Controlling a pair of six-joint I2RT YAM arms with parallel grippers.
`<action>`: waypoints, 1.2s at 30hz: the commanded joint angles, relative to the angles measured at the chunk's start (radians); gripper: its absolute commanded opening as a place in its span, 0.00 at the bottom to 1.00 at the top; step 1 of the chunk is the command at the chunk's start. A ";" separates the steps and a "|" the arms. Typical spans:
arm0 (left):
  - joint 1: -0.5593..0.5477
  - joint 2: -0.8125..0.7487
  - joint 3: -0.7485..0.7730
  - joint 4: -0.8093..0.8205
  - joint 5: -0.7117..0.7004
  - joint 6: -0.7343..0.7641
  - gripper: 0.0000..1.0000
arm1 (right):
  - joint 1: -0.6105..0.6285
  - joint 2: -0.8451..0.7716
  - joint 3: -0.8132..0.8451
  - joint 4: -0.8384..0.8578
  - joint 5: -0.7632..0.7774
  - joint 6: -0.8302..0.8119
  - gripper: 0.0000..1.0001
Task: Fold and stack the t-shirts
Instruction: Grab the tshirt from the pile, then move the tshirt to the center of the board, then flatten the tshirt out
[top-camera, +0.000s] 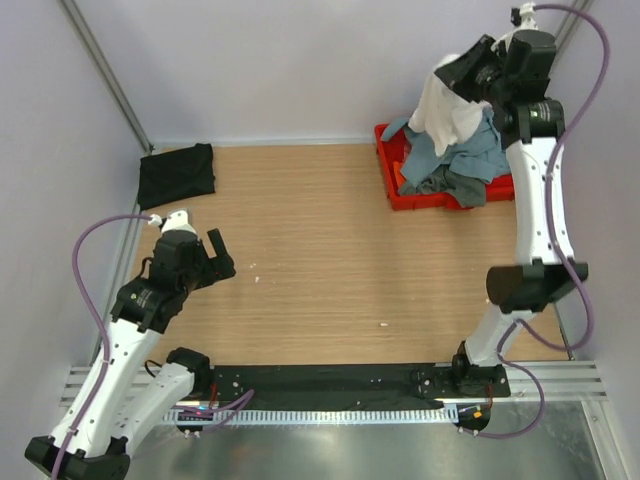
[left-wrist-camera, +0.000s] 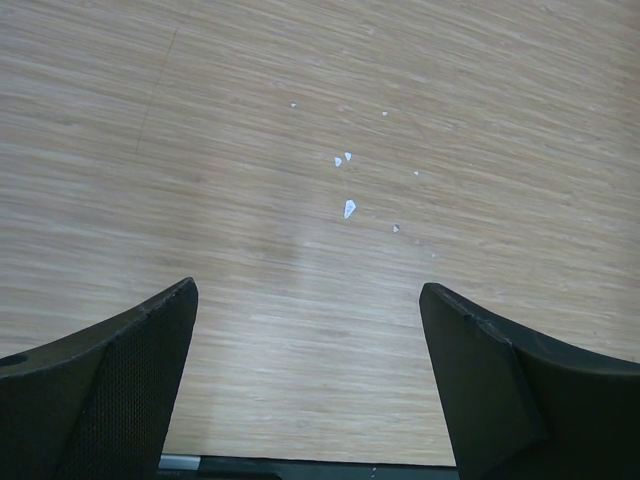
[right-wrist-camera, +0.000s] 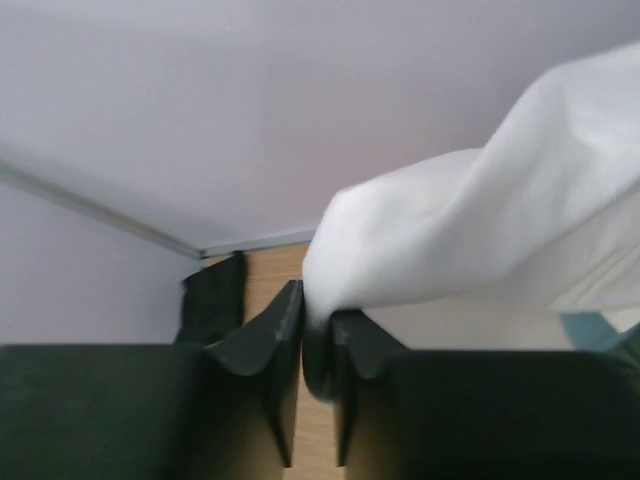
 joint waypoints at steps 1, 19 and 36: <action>-0.003 0.011 0.035 -0.003 -0.023 -0.006 0.93 | 0.087 -0.263 -0.038 0.094 -0.046 0.110 0.34; -0.527 0.291 0.171 -0.124 -0.264 -0.243 0.85 | 0.145 -0.822 -1.167 -0.030 0.128 0.040 1.00; -0.867 1.178 0.673 0.120 -0.293 -0.278 1.00 | 0.181 -0.762 -1.260 0.028 0.234 -0.051 1.00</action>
